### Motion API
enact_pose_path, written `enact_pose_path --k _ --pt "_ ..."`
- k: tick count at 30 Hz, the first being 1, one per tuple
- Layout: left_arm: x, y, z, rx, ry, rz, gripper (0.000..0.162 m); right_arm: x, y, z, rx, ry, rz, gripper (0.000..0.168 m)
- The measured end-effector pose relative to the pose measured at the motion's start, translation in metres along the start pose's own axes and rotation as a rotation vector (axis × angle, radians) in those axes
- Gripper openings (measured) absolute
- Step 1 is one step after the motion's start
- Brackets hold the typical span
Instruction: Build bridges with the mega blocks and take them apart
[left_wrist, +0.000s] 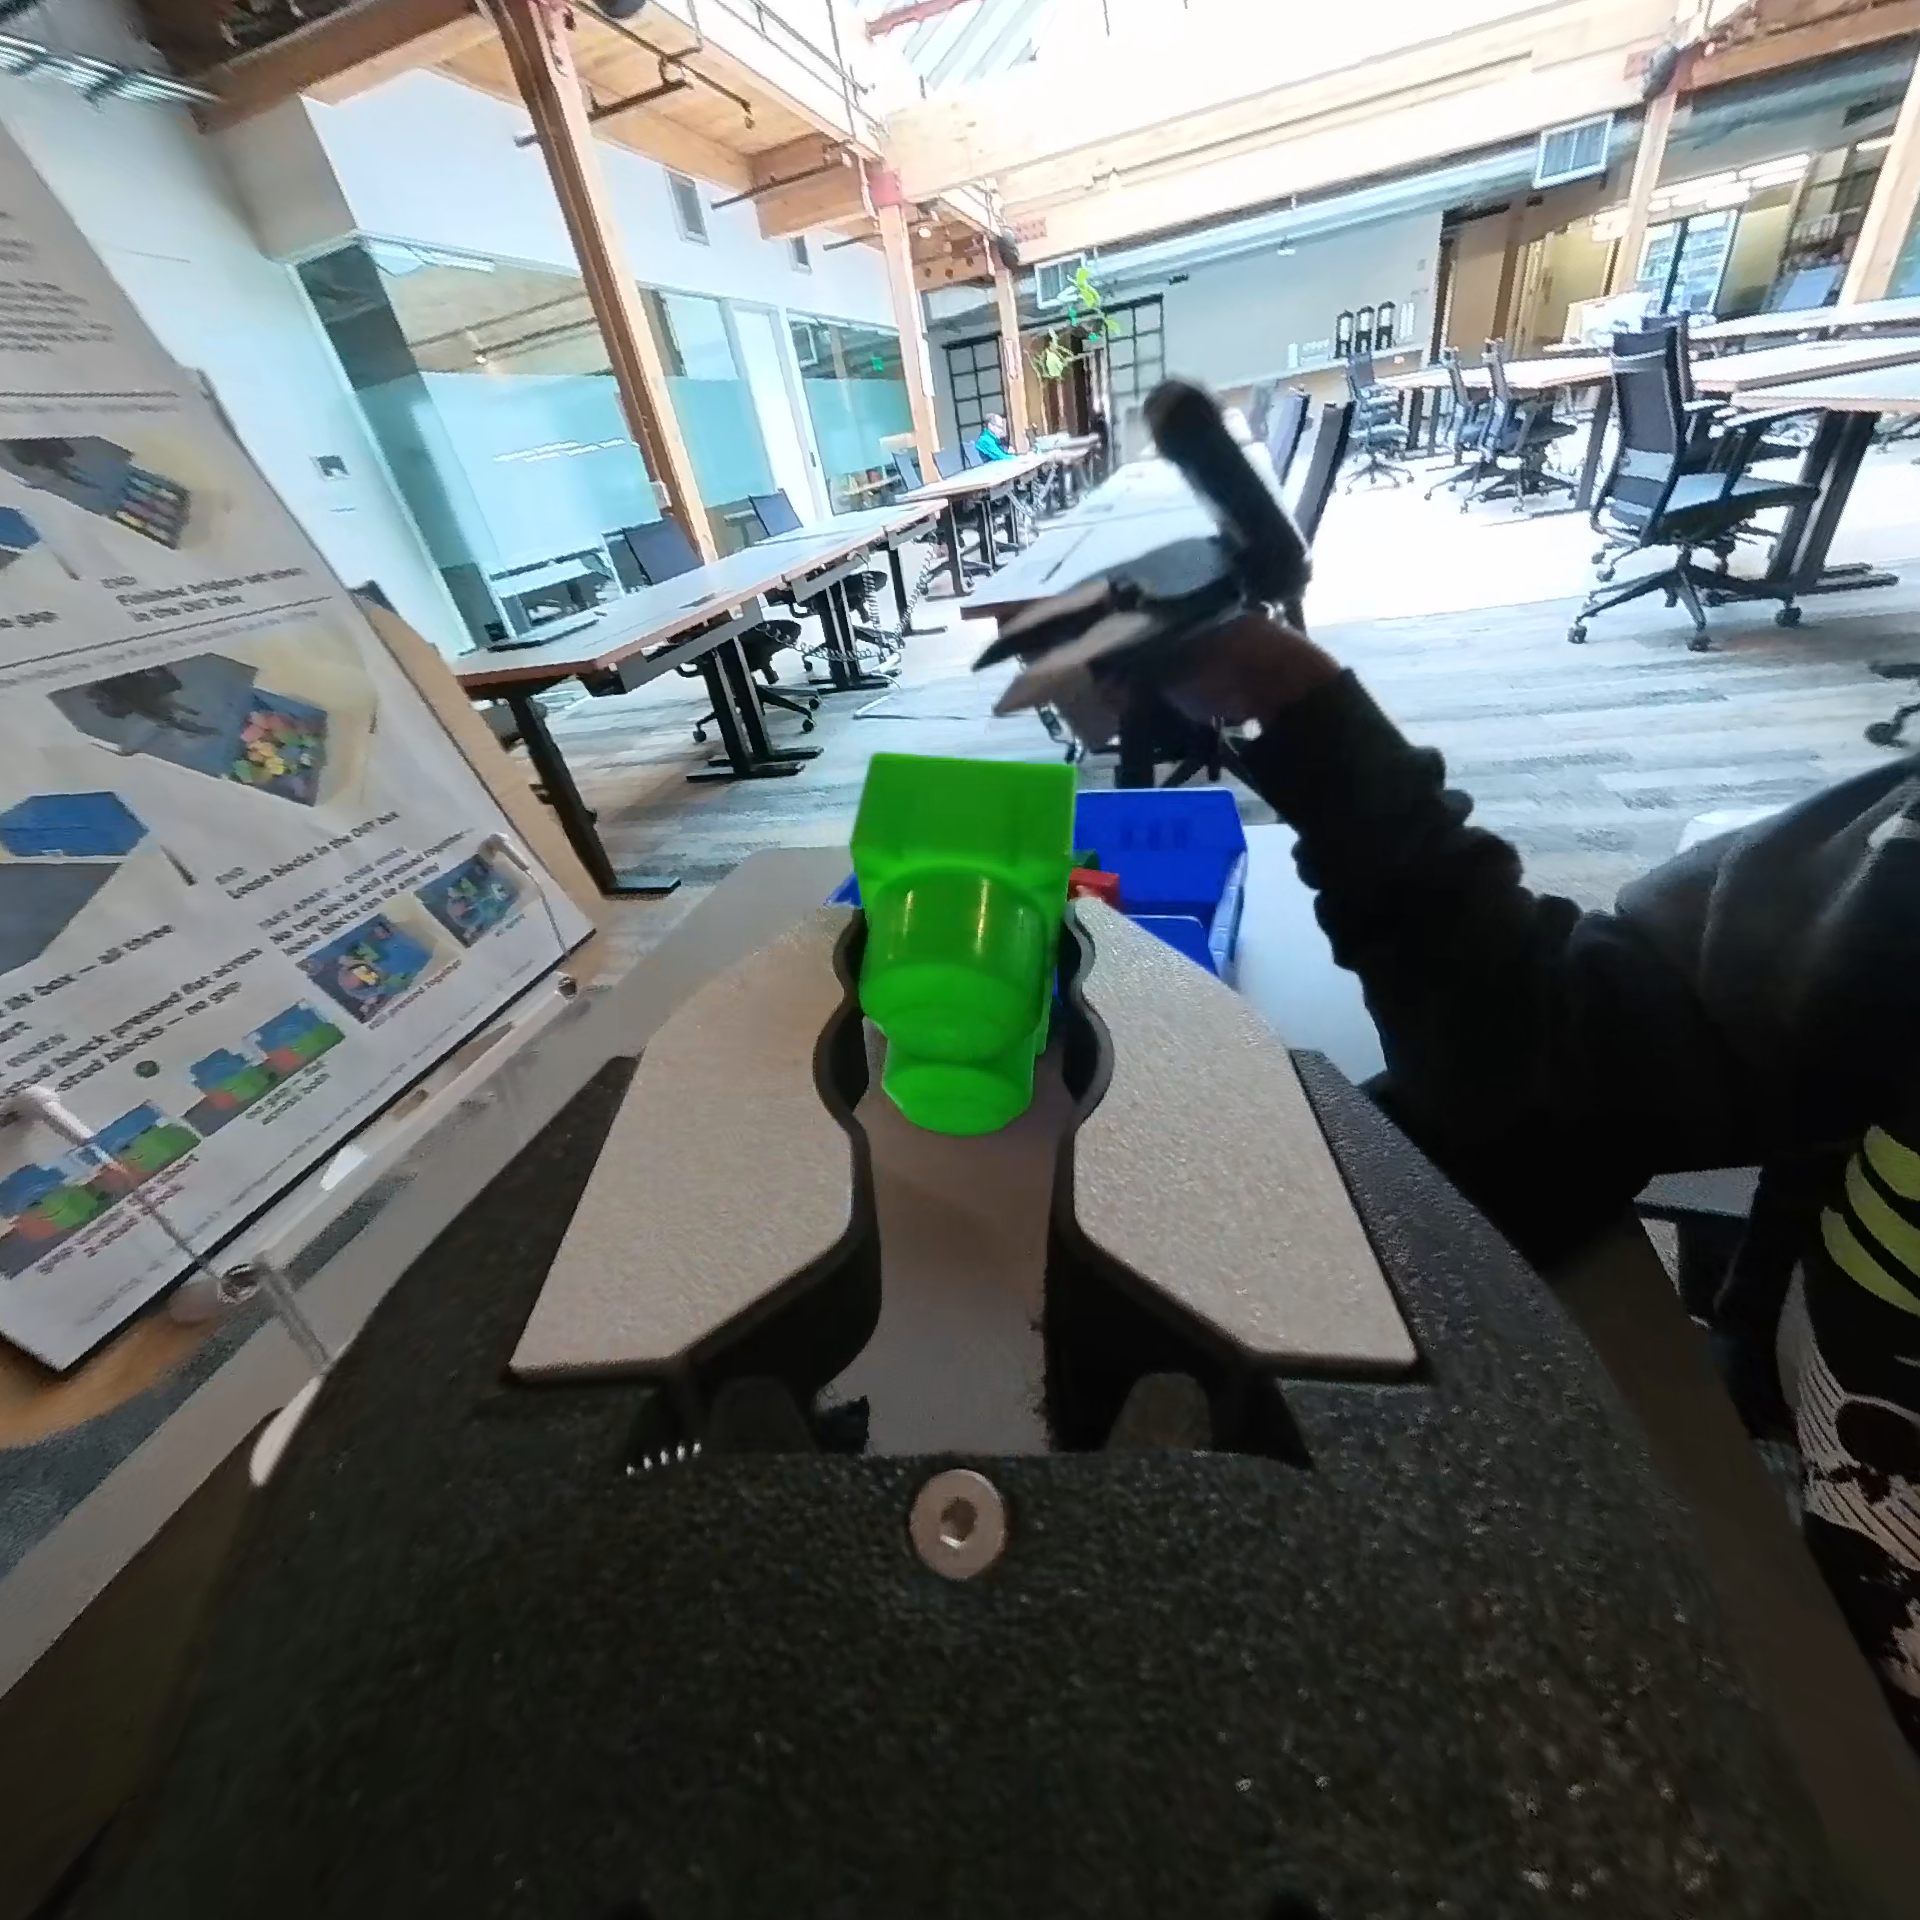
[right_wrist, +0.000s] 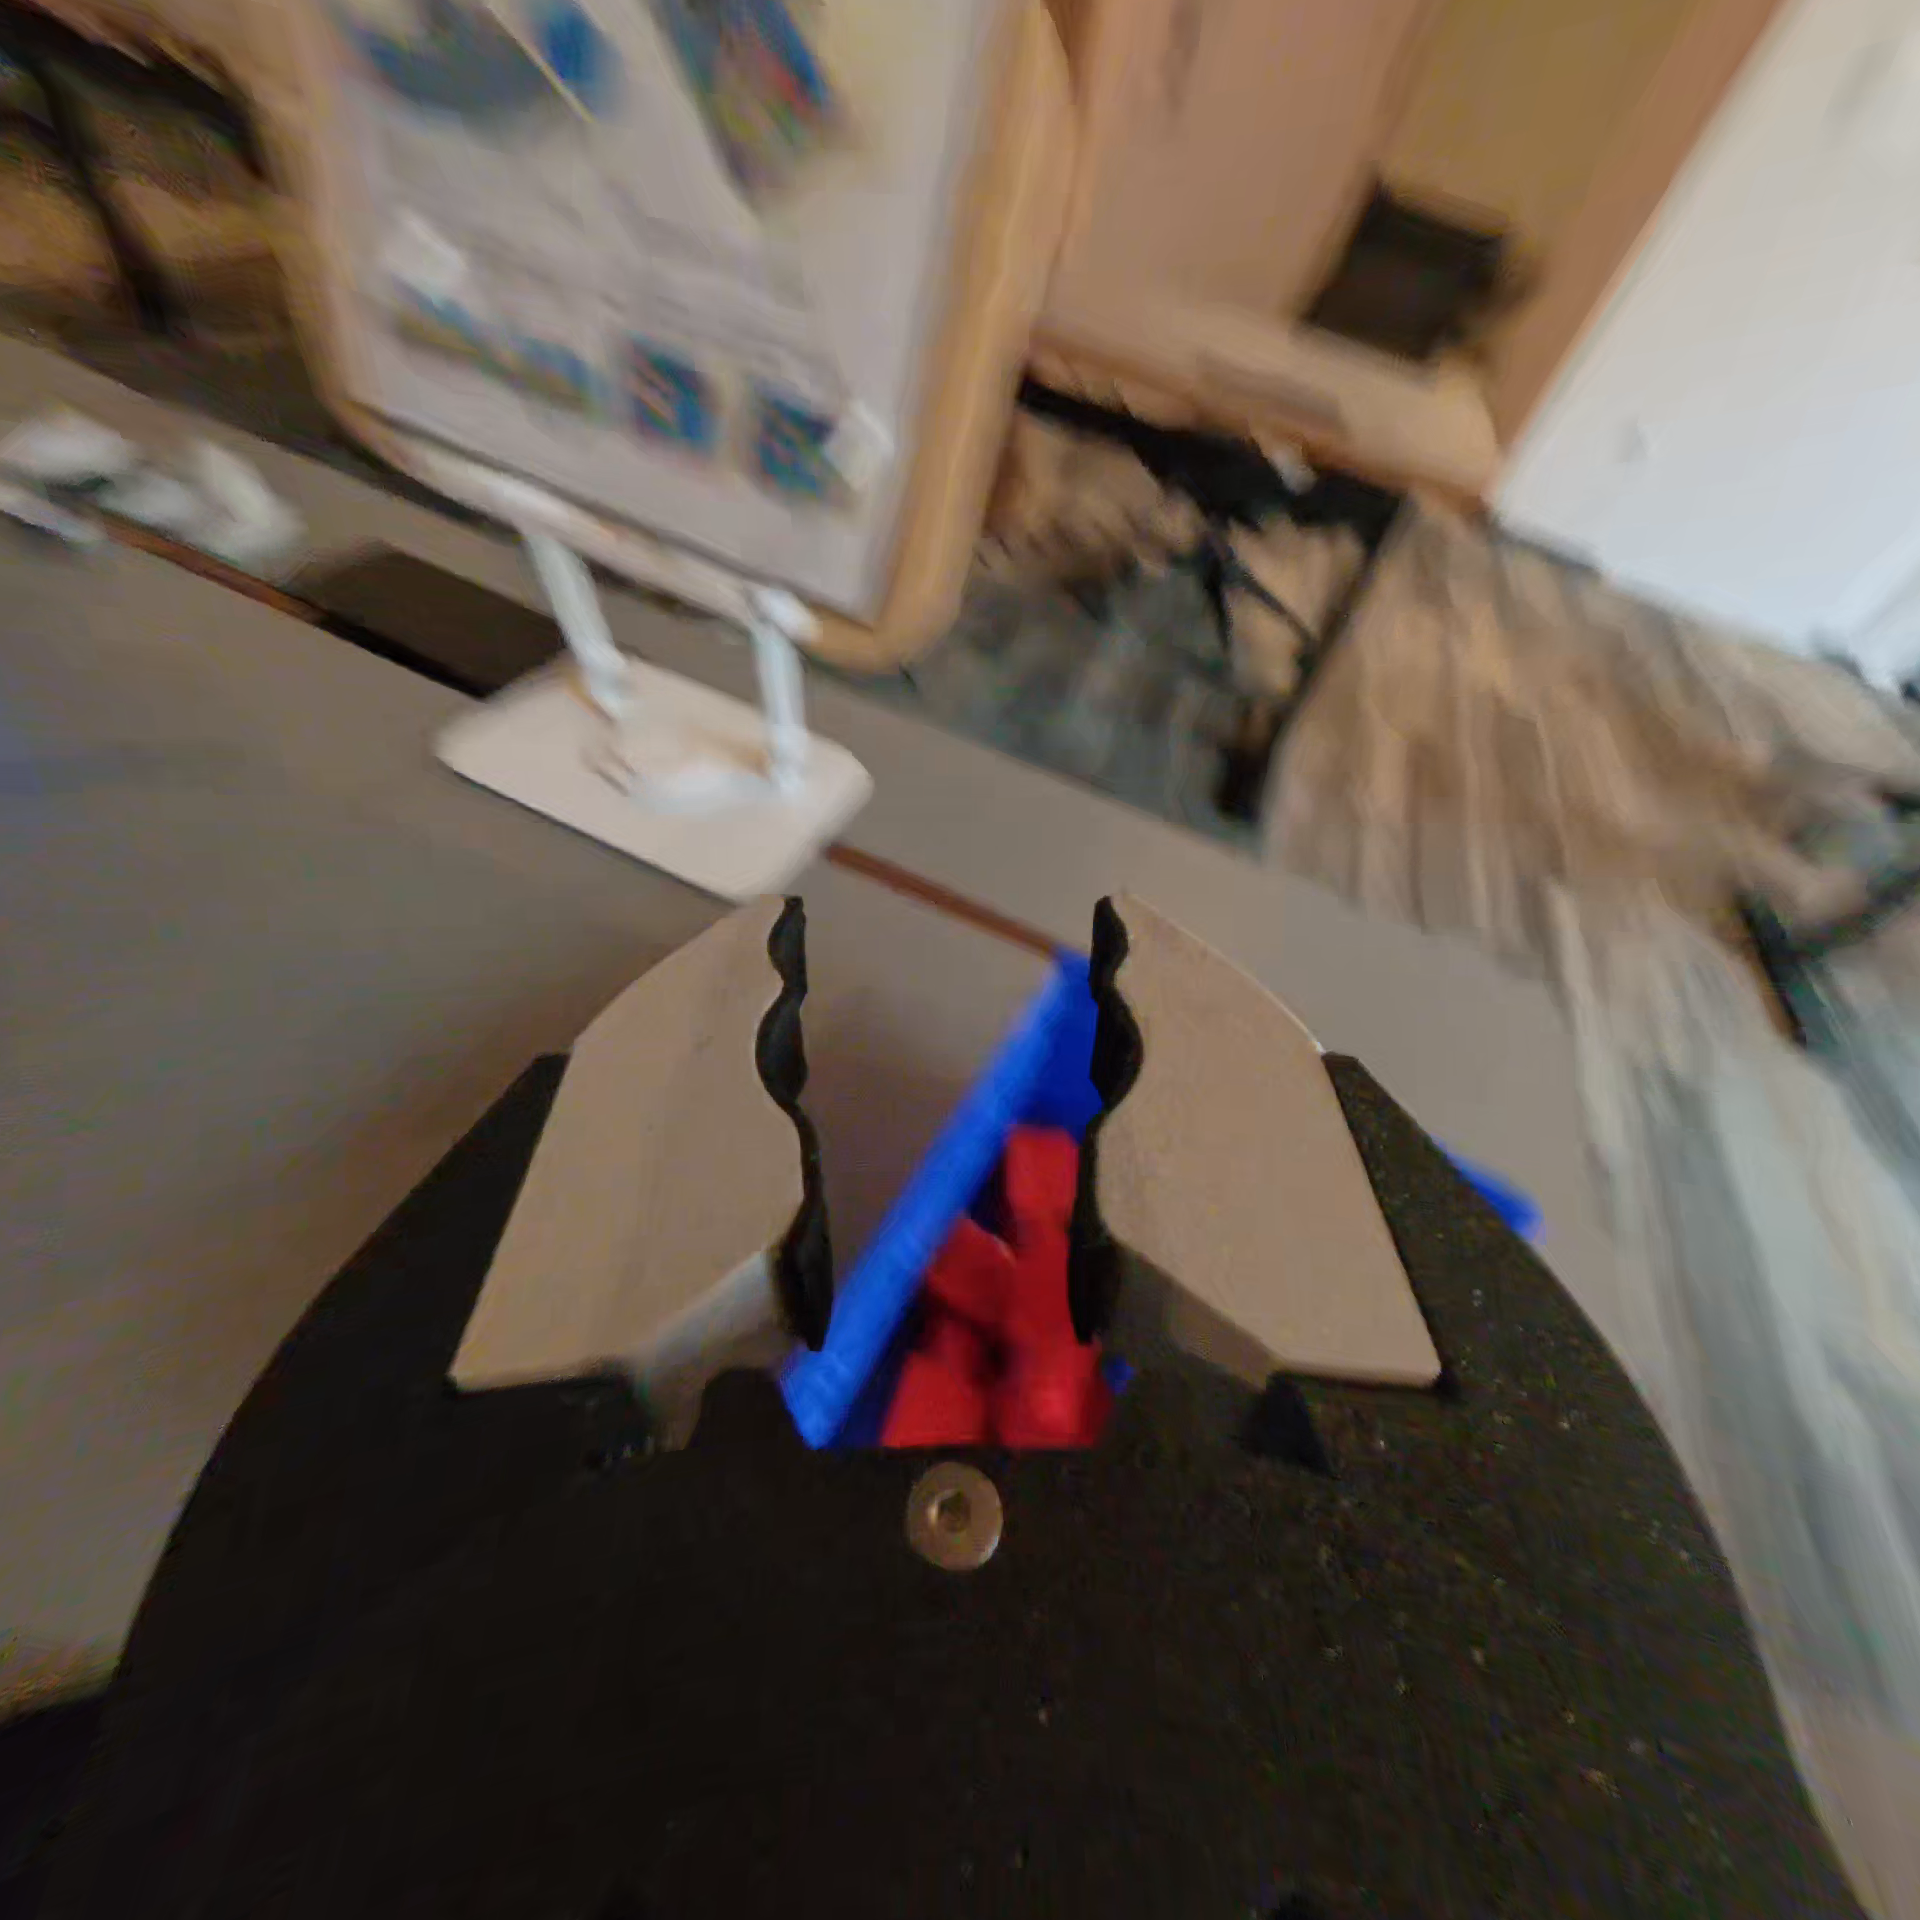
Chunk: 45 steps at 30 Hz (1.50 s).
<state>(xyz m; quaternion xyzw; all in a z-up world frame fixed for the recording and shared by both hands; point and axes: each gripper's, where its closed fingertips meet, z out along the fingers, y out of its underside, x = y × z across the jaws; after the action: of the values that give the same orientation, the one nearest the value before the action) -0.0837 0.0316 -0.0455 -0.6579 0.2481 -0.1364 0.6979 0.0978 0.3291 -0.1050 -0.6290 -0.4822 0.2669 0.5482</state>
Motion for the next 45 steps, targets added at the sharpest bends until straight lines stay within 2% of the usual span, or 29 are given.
enact_pose_path --k 3,6,10,14,16,19,20,24,27,30,33,37,40,42,45 --pt "0.009 0.005 0.012 -0.026 0.041 0.007 0.034 -0.084 -0.071 -0.019 0.291 -0.284 -0.106 0.051" --pt "0.019 0.01 0.025 -0.054 0.085 0.016 0.034 -0.168 -0.104 -0.037 0.435 -0.589 -0.195 0.05" --pt "0.034 0.02 0.042 -0.103 0.145 0.03 0.034 -0.244 -0.104 -0.037 0.394 -0.824 -0.273 0.055" --pt "0.048 0.031 0.057 -0.153 0.201 0.041 0.034 -0.286 -0.095 -0.027 0.345 -0.911 -0.345 0.059" --pt "0.052 0.036 0.062 -0.178 0.218 0.047 0.034 -0.295 -0.093 -0.024 0.34 -0.931 -0.355 0.055" --pt "0.055 0.04 0.066 -0.19 0.232 0.048 0.035 -0.301 -0.092 -0.025 0.34 -0.957 -0.354 0.036" --pt "0.055 0.039 0.066 -0.187 0.231 0.046 0.034 -0.3 -0.092 -0.025 0.336 -0.956 -0.353 0.036" --pt "0.052 0.03 0.068 -0.118 0.203 0.05 0.035 -0.294 -0.099 -0.026 0.36 -0.919 -0.343 0.035" --pt "0.041 0.023 0.066 -0.08 0.143 0.044 0.047 -0.278 -0.102 -0.025 0.364 -0.85 -0.336 0.035" --pt "0.029 0.01 0.058 -0.004 0.095 -0.008 0.055 -0.25 -0.103 -0.025 0.357 -0.763 -0.317 0.035" --pt "0.014 -0.004 0.044 0.07 0.032 -0.058 0.057 -0.203 -0.093 -0.021 0.286 -0.595 -0.316 0.035" --pt "-0.008 -0.016 0.019 0.13 -0.07 -0.089 0.051 -0.102 -0.056 -0.017 0.075 -0.198 -0.294 0.035" --pt "-0.022 -0.023 -0.003 0.168 -0.138 -0.099 0.046 -0.024 -0.006 -0.032 -0.159 0.085 -0.22 0.035" --pt "-0.032 -0.025 -0.017 0.175 -0.195 -0.097 0.045 0.012 0.026 -0.042 -0.261 0.181 -0.137 0.035" --pt "-0.046 -0.024 -0.037 0.164 -0.278 -0.092 0.044 0.043 0.066 -0.049 -0.352 0.218 0.008 0.035"
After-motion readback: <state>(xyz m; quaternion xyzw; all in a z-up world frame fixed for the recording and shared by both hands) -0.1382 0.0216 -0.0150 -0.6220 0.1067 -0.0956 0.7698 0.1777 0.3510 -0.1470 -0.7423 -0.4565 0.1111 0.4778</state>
